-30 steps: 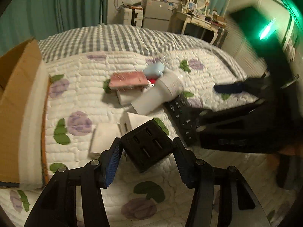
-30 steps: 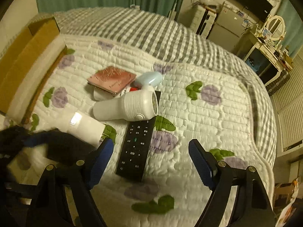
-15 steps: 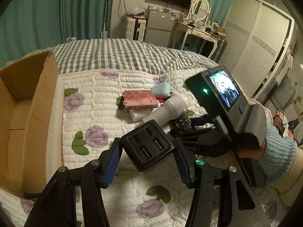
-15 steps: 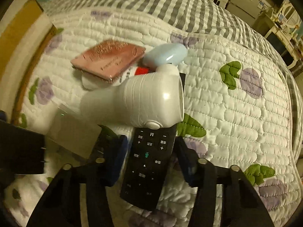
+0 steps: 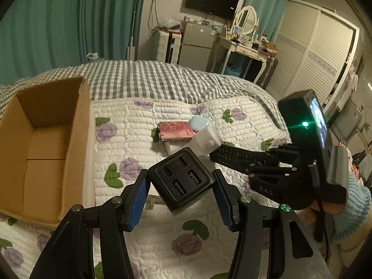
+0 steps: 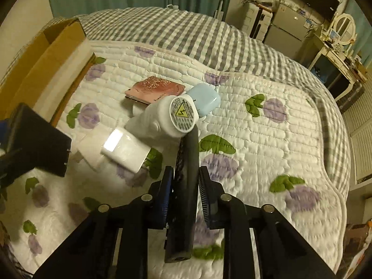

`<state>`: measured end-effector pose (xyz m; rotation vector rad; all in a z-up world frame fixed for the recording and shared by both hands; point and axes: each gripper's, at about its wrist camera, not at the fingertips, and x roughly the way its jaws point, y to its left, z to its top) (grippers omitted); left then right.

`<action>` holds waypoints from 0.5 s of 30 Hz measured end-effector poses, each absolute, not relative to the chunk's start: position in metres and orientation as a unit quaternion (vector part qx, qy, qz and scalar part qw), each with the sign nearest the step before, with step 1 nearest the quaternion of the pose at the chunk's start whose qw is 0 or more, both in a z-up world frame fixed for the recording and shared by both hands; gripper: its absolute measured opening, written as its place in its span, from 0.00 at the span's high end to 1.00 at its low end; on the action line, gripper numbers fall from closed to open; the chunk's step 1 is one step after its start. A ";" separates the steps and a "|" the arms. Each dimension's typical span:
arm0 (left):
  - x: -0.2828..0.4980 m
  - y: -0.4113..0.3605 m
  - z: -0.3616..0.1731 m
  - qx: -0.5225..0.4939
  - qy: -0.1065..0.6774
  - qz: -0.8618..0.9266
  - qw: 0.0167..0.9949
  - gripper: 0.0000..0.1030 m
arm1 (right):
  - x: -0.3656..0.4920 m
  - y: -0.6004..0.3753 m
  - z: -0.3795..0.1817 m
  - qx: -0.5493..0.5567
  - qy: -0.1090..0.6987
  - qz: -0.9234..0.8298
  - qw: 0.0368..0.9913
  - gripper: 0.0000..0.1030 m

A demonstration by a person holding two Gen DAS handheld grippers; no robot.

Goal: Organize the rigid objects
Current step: 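Lift the power strip with the left gripper while the right gripper grasps the black remote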

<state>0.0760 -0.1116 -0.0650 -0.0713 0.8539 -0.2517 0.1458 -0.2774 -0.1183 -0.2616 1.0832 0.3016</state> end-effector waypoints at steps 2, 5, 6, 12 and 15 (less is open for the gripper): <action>0.071 -0.108 -0.060 -0.036 0.409 -0.121 0.904 0.47 | 0.136 -0.280 -0.111 -0.119 0.508 0.137 0.842 0.81; 0.064 -0.104 -0.054 -0.038 0.402 -0.122 0.907 0.47 | 0.128 -0.276 -0.101 -0.122 0.503 0.128 0.846 0.81; 0.062 -0.102 -0.051 -0.040 0.400 -0.123 0.907 0.47 | 0.123 -0.274 -0.097 -0.125 0.502 0.125 0.847 0.81; 0.048 -0.087 -0.030 -0.042 0.378 -0.118 0.917 0.47 | 0.101 -0.265 -0.060 -0.134 0.468 0.119 0.866 0.81; 0.044 -0.076 -0.017 -0.049 0.365 -0.116 0.922 0.47 | 0.093 -0.253 -0.033 -0.136 0.443 0.122 0.878 0.81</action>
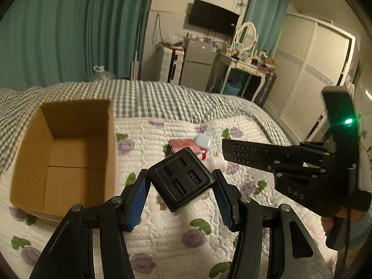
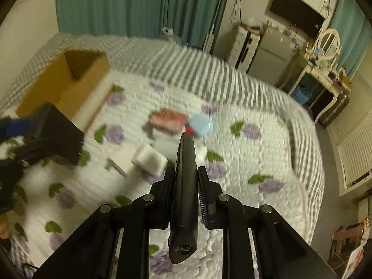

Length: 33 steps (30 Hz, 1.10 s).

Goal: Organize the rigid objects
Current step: 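Lift the power strip with the left gripper while the right gripper grasps the black remote, then lower the power strip and remote into the box and open both grippers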

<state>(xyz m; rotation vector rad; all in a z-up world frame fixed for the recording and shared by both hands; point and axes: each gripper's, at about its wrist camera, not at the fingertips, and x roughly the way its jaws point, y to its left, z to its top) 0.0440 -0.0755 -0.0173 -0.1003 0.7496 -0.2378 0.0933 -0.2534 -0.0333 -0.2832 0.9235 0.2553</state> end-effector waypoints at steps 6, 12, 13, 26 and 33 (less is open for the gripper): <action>0.041 -0.047 0.015 -0.048 0.329 -0.096 0.938 0.47 | 0.082 -0.212 0.017 -0.139 0.392 0.152 0.896 0.82; 0.051 -0.008 0.031 -0.024 0.306 -0.060 0.950 0.47 | 0.084 -0.157 0.047 -0.130 0.343 0.188 0.911 0.82; 0.052 0.001 0.030 -0.020 0.307 -0.052 0.950 0.47 | 0.086 -0.148 0.049 -0.130 0.337 0.194 0.912 0.82; 0.090 0.089 -0.019 -0.009 0.357 0.006 0.934 0.47 | 0.142 -0.031 0.009 -0.115 0.345 0.261 0.894 0.82; 0.111 0.099 -0.043 -0.009 0.380 0.000 0.925 0.47 | 0.168 -0.007 -0.027 -0.107 0.358 0.265 0.889 0.82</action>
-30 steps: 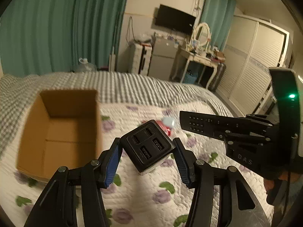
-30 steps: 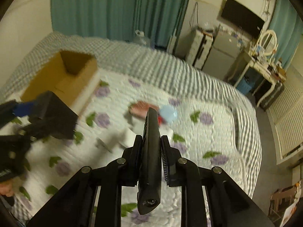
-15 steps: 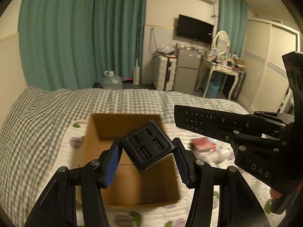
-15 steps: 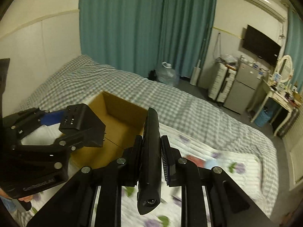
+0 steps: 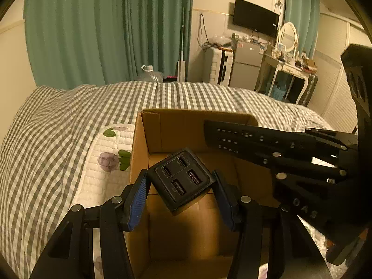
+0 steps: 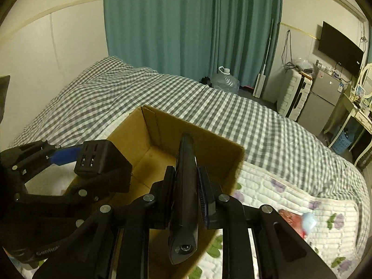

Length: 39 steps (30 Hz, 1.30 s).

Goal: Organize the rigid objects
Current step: 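Lower the power strip and remote into the box and open both grippers, then grasp the large white charger with the left gripper while the right gripper grasps the small charger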

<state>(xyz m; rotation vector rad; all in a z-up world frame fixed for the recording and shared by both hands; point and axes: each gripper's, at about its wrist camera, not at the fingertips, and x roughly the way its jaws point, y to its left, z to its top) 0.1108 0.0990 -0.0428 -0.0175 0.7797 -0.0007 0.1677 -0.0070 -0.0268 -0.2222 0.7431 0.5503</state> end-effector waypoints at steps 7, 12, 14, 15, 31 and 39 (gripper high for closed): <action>0.123 0.104 -0.064 -0.013 0.406 -0.001 0.914 0.47 | 0.186 0.003 -0.056 -0.105 0.379 0.263 0.881 0.82; 0.124 0.101 -0.073 -0.004 0.420 0.001 0.907 0.46 | 0.191 0.003 -0.071 -0.098 0.399 0.261 0.874 0.81; 0.124 0.102 -0.072 -0.006 0.421 0.002 0.907 0.44 | 0.191 -0.001 -0.072 -0.089 0.404 0.263 0.872 0.80; 0.122 0.103 -0.069 -0.009 0.414 0.004 0.910 0.44 | 0.191 -0.004 -0.070 -0.083 0.404 0.261 0.873 0.79; 0.091 0.044 0.011 0.008 0.353 0.012 0.936 0.34 | 0.148 -0.102 0.038 -0.054 0.303 0.212 0.927 0.10; 0.091 -0.026 0.024 0.013 0.337 -0.007 0.942 0.31 | 0.127 -0.181 0.063 -0.067 0.274 0.154 0.947 0.00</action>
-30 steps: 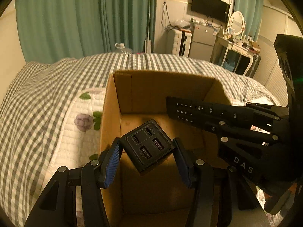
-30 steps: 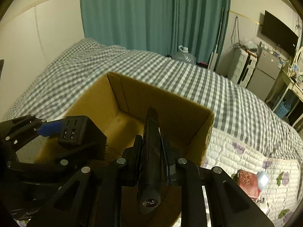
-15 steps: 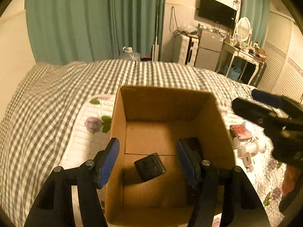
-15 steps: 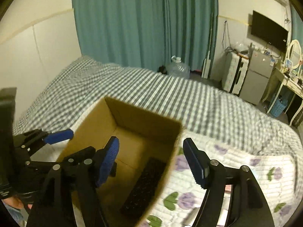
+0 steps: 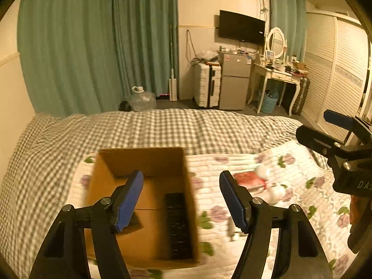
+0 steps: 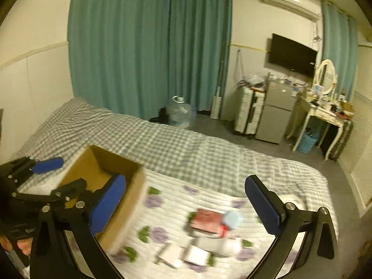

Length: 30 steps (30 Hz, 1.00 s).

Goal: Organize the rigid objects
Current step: 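Grasp the large white charger with the left gripper while the right gripper grasps the small charger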

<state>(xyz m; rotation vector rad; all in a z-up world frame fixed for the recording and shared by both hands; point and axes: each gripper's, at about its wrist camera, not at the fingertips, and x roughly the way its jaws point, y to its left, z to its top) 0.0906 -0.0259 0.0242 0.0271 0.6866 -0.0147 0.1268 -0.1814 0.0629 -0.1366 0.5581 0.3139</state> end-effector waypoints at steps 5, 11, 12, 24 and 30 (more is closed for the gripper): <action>0.100 -0.072 0.000 0.026 0.365 -0.026 0.930 0.31 | 0.129 -0.230 0.046 -0.079 0.295 0.122 0.944 0.00; 0.110 -0.115 -0.049 0.032 0.399 -0.023 0.916 0.31 | 0.142 -0.274 0.000 -0.079 0.338 0.114 0.931 0.00; 0.112 -0.120 -0.058 0.033 0.406 -0.023 0.913 0.31 | 0.144 -0.278 -0.010 -0.081 0.342 0.117 0.929 0.00; 0.121 -0.125 -0.151 0.031 0.462 -0.018 0.886 0.31 | 0.154 -0.299 -0.081 -0.059 0.411 0.128 0.901 0.00; 0.121 -0.131 -0.166 0.030 0.473 -0.056 0.879 0.31 | 0.155 -0.291 -0.084 -0.071 0.418 0.130 0.896 0.00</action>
